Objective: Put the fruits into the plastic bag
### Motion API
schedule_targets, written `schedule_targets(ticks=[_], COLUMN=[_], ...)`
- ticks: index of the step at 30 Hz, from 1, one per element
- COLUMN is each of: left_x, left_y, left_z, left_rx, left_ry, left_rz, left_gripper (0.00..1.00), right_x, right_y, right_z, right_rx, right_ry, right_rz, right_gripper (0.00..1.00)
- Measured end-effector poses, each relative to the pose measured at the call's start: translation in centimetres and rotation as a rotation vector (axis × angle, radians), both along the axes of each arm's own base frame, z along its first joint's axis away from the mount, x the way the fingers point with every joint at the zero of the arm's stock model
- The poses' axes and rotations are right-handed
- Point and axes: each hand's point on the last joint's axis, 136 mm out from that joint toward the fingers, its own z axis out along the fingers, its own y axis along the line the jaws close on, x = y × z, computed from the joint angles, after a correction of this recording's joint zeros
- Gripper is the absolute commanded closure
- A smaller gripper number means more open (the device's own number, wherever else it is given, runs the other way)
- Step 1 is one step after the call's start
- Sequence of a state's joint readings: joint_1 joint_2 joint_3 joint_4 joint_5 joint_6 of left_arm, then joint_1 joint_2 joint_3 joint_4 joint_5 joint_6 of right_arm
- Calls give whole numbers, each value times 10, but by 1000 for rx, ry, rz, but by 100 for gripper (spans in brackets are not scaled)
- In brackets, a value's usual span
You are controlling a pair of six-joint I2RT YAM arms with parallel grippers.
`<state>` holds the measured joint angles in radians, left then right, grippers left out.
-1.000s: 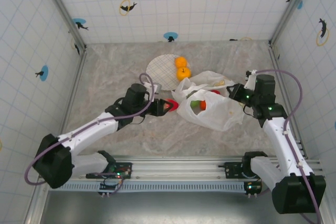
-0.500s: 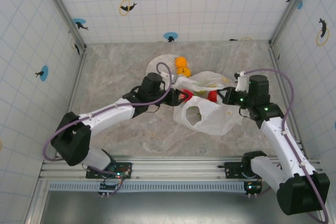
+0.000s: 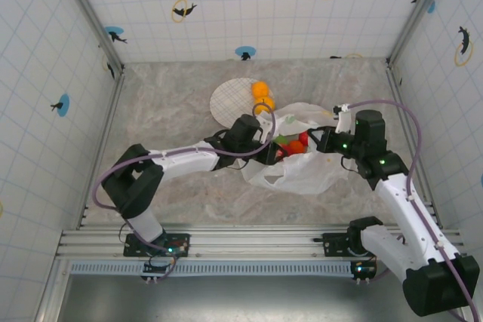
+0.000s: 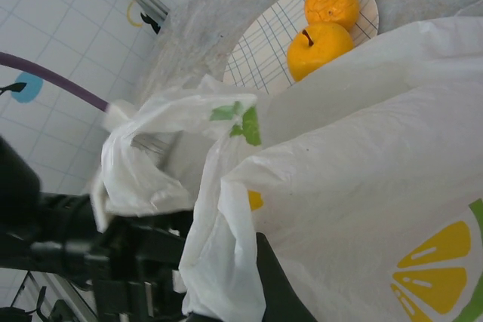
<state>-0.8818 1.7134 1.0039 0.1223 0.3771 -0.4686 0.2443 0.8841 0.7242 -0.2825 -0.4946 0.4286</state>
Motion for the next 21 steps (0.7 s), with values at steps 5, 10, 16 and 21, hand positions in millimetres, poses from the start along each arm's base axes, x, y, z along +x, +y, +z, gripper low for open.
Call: schedule_targets(ticks=[5,10,16,21], left_x=[-5,-5,0,-2], left_y=[-12,-30,-50,-48], left_z=[-13,-6,-5,-9], left_rx=[-4,-59,-91,-69], left_ry=[20,31,49,38], left_rz=[-33,-67,-102,-117], left_gripper=[46,41,29,20], right_x=[2,2,1,5], right_y=[0,0,-3,-13], right_z=[1,2,-2,-3], right_rx=[21,24,21,16], right_ry=[3,4,8,7], right_rz=[-14,-16,-25,-57], right_gripper=[100,100,100,100])
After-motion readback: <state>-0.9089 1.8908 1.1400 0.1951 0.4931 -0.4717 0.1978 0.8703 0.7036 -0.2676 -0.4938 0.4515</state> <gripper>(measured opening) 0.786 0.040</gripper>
